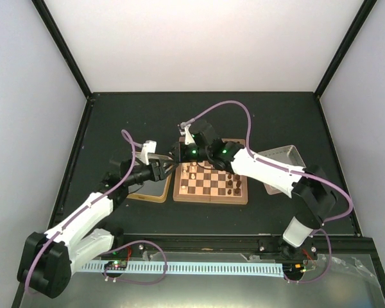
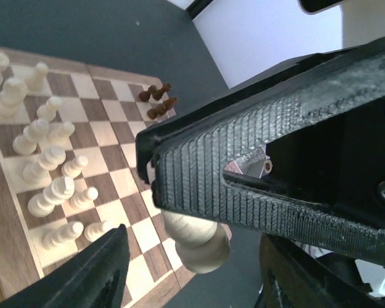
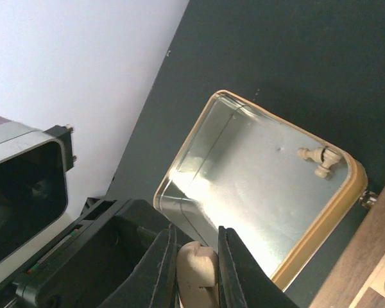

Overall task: Set up the chess pieces on the board
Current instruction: Place the chess piece on the chessboard.

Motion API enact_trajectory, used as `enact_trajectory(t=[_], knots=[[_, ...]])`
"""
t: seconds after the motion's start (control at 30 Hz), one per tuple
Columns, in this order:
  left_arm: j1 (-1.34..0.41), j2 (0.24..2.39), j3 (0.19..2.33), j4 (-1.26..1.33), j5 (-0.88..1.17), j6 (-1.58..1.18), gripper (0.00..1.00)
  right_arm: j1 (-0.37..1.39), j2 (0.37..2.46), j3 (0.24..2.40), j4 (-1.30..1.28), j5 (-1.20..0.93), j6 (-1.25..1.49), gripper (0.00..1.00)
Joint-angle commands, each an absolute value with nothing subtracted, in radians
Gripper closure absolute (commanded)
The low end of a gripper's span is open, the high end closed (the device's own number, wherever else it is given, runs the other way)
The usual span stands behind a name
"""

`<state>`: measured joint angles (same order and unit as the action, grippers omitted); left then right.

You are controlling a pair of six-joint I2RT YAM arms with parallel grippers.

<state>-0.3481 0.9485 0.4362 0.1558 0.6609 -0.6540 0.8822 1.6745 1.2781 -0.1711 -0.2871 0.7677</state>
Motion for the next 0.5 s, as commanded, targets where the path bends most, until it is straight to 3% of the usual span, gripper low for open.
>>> enact_trajectory(t=[0.0, 0.27, 0.47], knots=[[-0.350, 0.924, 0.457, 0.233, 0.690, -0.665, 0.50, 0.883, 1.633, 1.256, -0.117, -0.336, 0.796, 0.89], [-0.350, 0.916, 0.453, 0.244, 0.675, -0.651, 0.81, 0.884, 1.598, 1.230, -0.115, -0.357, 0.783, 0.87], [-0.355, 0.915, 0.452, 0.275, 0.739, -0.551, 0.94, 0.879, 1.557, 1.258, -0.196, -0.377, 0.673, 0.77]])
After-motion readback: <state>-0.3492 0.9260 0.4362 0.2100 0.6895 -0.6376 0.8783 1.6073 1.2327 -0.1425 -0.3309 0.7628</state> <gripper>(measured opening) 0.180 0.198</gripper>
